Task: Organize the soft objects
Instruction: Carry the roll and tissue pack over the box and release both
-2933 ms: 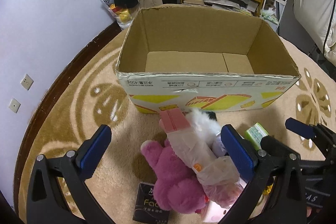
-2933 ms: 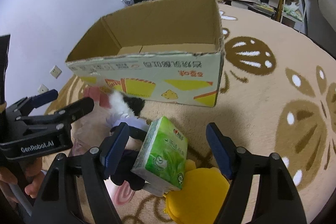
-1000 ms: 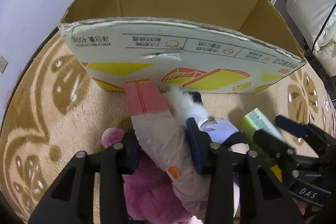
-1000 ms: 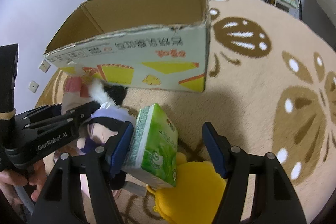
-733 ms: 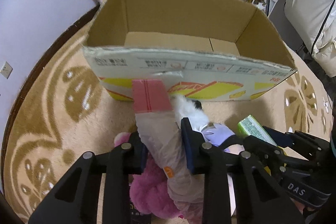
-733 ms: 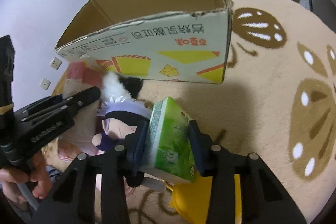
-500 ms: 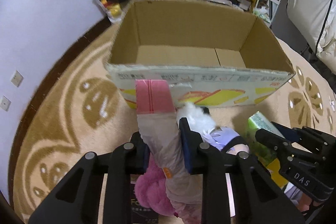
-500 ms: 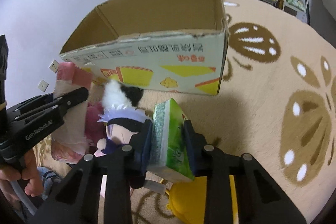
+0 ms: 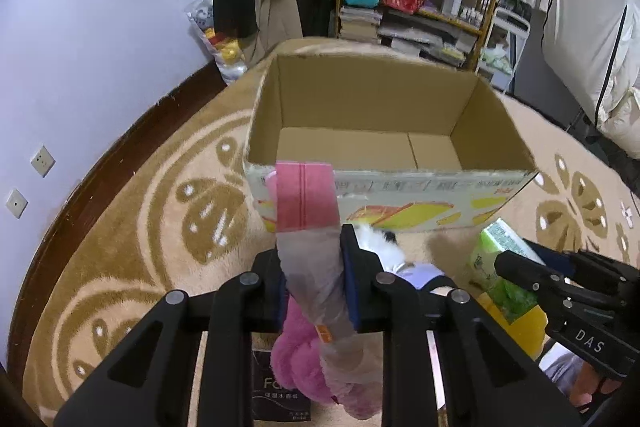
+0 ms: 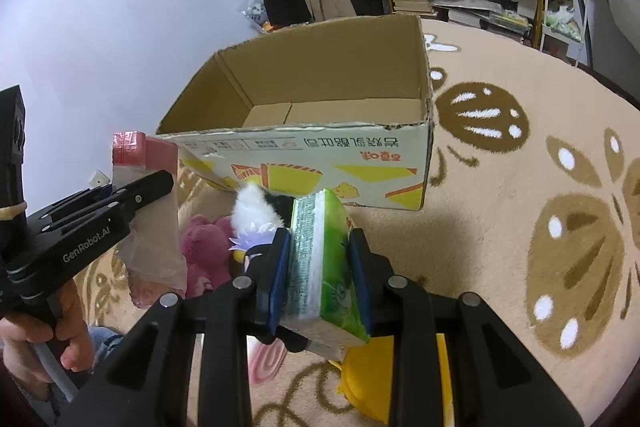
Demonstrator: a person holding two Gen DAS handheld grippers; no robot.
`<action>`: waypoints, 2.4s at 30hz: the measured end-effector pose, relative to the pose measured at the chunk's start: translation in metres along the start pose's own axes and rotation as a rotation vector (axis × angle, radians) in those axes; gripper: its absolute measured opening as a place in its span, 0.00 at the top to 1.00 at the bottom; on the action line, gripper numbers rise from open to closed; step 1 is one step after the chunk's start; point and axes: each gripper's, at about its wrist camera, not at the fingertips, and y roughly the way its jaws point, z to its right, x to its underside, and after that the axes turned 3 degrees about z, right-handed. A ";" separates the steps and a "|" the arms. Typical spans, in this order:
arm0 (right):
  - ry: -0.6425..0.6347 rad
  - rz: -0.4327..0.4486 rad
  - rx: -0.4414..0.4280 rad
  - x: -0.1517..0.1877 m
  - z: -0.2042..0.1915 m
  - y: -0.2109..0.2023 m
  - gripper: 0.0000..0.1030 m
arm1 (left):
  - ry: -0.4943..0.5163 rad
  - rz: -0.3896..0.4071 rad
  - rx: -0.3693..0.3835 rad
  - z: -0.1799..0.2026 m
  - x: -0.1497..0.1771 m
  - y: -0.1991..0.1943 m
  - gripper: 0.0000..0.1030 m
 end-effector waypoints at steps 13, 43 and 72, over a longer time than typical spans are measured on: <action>-0.038 0.130 -0.045 -0.014 -0.006 -0.029 0.70 | -0.003 0.200 -0.103 -0.011 -0.018 -0.054 0.87; -0.123 0.316 -0.039 -0.094 -0.009 -0.022 0.70 | 0.068 0.363 -0.075 0.011 -0.110 -0.027 0.87; -0.079 0.237 0.017 -0.092 0.007 0.031 0.20 | 0.021 0.192 -0.043 -0.001 -0.094 0.036 0.31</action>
